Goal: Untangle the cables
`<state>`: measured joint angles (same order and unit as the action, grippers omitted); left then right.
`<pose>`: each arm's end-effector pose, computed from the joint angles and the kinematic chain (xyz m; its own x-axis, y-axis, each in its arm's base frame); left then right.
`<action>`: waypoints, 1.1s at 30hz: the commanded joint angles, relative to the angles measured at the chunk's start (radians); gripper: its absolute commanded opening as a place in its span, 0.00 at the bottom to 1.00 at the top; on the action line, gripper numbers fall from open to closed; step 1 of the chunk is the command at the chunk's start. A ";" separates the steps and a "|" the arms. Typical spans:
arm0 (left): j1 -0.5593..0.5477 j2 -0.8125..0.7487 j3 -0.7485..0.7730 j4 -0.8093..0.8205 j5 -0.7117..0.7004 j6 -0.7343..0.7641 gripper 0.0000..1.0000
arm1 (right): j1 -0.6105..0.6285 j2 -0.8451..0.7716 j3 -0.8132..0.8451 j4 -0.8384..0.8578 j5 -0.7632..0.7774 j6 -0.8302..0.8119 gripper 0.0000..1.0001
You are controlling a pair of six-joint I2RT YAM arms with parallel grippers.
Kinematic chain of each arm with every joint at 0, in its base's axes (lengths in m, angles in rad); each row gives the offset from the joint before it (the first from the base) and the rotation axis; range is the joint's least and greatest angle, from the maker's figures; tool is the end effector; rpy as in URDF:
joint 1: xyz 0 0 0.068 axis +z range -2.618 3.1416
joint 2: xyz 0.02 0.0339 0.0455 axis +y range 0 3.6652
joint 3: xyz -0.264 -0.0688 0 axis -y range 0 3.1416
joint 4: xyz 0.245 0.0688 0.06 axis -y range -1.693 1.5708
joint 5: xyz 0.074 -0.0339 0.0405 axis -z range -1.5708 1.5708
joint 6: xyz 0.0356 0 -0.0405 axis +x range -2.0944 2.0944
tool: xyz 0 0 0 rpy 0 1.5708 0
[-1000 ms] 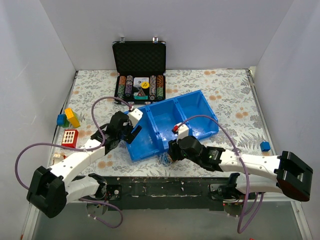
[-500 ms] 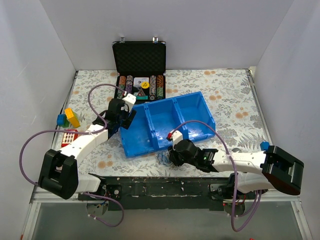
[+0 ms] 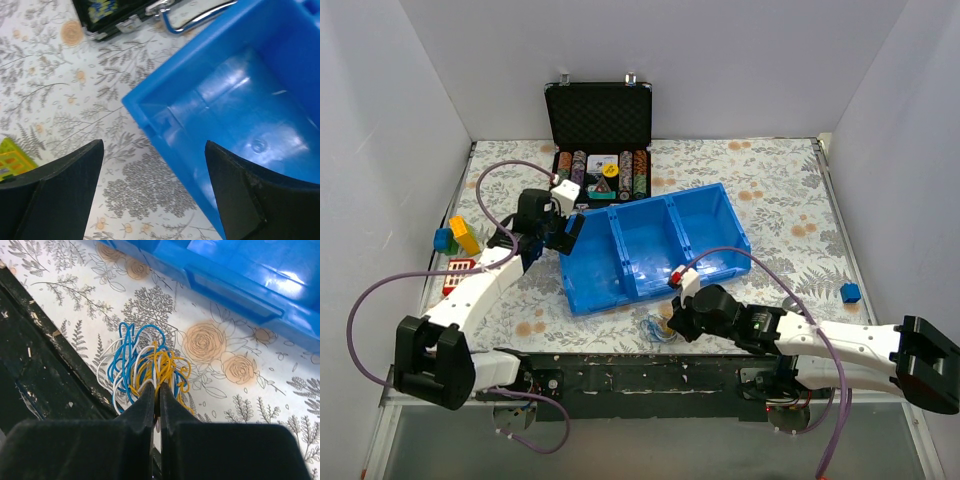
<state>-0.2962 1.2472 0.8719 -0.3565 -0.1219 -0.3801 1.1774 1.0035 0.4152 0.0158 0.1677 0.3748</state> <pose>0.2570 -0.0739 0.2568 -0.6689 -0.1809 -0.7210 -0.0484 0.9785 -0.2006 0.0848 0.1889 0.1910 -0.5069 -0.2798 -0.8153 -0.7214 0.6555 0.2236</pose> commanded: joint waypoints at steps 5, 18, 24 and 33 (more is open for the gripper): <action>0.000 -0.081 0.019 -0.197 0.223 -0.071 0.85 | 0.004 0.021 -0.004 -0.025 0.053 0.019 0.13; 0.003 0.003 -0.108 -0.056 0.010 -0.088 0.61 | 0.004 0.069 0.043 0.026 0.066 -0.002 0.17; 0.003 0.081 -0.085 0.068 -0.062 -0.079 0.56 | 0.004 0.099 0.062 0.039 0.043 -0.010 0.17; 0.005 0.120 -0.030 0.129 -0.127 -0.074 0.61 | 0.005 0.116 0.076 0.052 0.021 -0.042 0.18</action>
<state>-0.2993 1.3777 0.8036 -0.2588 -0.1864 -0.4671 1.1786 1.1084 0.4404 0.0196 0.2085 0.3588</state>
